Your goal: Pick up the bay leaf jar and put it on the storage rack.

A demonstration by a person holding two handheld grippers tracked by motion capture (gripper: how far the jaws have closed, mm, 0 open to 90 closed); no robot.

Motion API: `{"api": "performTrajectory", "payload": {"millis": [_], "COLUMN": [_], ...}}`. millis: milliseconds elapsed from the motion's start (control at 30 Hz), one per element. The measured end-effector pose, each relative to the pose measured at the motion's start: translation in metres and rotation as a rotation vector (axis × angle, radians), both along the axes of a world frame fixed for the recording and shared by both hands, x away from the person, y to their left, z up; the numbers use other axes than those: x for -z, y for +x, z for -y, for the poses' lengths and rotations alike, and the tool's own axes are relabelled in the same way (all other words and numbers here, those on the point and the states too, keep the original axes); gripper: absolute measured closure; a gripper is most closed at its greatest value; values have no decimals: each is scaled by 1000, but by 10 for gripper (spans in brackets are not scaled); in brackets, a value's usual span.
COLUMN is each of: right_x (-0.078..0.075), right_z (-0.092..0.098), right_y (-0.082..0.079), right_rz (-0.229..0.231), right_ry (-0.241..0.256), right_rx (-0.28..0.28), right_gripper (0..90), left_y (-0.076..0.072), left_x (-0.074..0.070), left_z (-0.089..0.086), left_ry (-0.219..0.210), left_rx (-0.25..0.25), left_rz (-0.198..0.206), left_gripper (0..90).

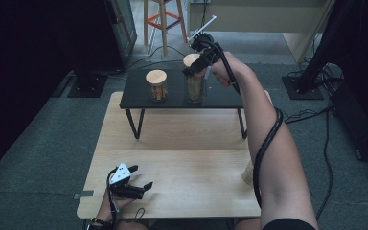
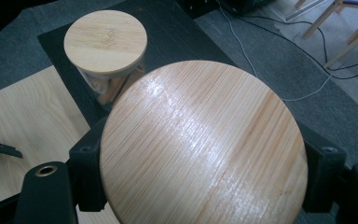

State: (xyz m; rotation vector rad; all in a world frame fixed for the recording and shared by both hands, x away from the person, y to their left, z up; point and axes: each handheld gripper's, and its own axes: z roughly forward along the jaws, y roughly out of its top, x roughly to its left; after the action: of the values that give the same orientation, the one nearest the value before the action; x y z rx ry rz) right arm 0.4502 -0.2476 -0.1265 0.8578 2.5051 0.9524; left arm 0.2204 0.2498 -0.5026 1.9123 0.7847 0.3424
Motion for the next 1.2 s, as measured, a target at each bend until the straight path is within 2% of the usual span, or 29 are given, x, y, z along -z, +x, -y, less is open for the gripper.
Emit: {"api": "performTrajectory", "payload": {"millis": [100, 200, 233, 367, 600, 1000, 1200], "right_x": [1, 1, 1, 3, 2, 3, 2], "right_z": [0, 3, 2, 5, 16, 37, 53], "right_y": [-2, -1, -1, -2, -14, -35, -49], "right_rz": [4, -2, -4, -1, 27, 37, 43], "right_ry": [0, 13, 0, 5, 26, 28, 31], "right_rx": [30, 31, 32, 29, 51, 62, 91], "right_gripper": [200, 160, 95, 0, 0, 0, 0], "left_y": [0, -1, -1, -1, -1, -3, -3], "left_x": [0, 0, 0, 0, 0, 1, 1], "left_z": [0, 0, 0, 0, 0, 0, 0], "left_ry": [0, -1, -2, -3, -4, -7, -9], "left_rx": [-4, -7, -6, -7, -8, -12, -12], "left_rz": [0, 1, 1, -1, 0, 9, 8], "left_gripper": [34, 34, 34, 34, 34, 34, 34]}}
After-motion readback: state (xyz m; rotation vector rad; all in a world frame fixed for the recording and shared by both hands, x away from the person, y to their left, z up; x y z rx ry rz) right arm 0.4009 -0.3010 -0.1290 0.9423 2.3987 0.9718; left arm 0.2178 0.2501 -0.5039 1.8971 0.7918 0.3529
